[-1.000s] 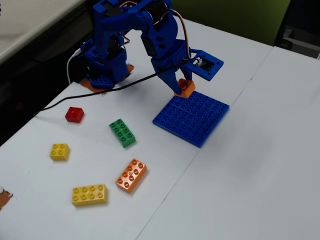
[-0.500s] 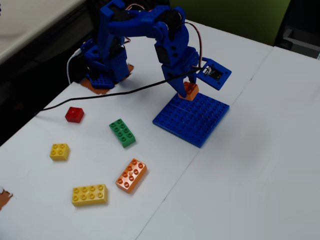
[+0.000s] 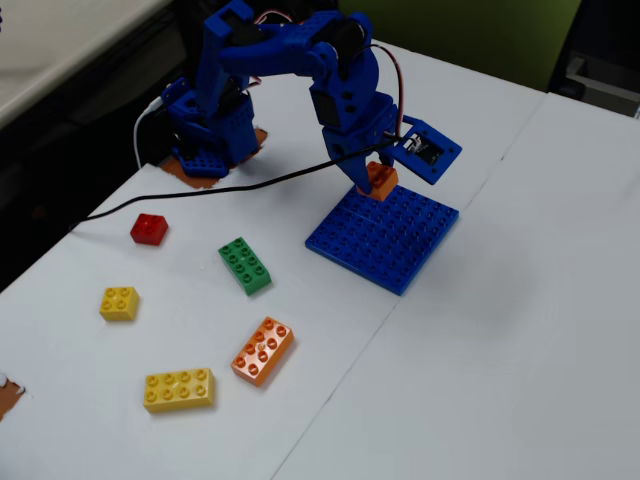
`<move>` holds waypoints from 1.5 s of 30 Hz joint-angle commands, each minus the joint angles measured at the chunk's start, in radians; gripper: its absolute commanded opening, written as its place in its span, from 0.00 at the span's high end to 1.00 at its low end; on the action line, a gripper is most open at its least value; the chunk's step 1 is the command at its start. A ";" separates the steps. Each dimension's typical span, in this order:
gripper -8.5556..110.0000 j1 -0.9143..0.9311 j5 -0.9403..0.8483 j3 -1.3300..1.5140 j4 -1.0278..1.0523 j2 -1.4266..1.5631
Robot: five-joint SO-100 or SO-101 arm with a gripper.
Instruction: Pick up the 2x2 orange block and go up the 8x8 blue block.
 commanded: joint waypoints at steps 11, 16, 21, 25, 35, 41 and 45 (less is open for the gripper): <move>0.93 0.012 -0.002 -0.060 0.015 -0.015; 0.93 0.017 -0.015 -0.060 0.017 -0.017; 0.93 0.020 -0.018 -0.060 0.017 -0.020; 0.93 0.023 -0.020 -0.060 0.017 -0.023; 0.93 0.017 -0.020 -0.060 0.017 -0.023; 0.93 0.012 -0.015 -0.063 0.017 -0.031; 0.93 0.012 -0.015 -0.066 0.017 -0.037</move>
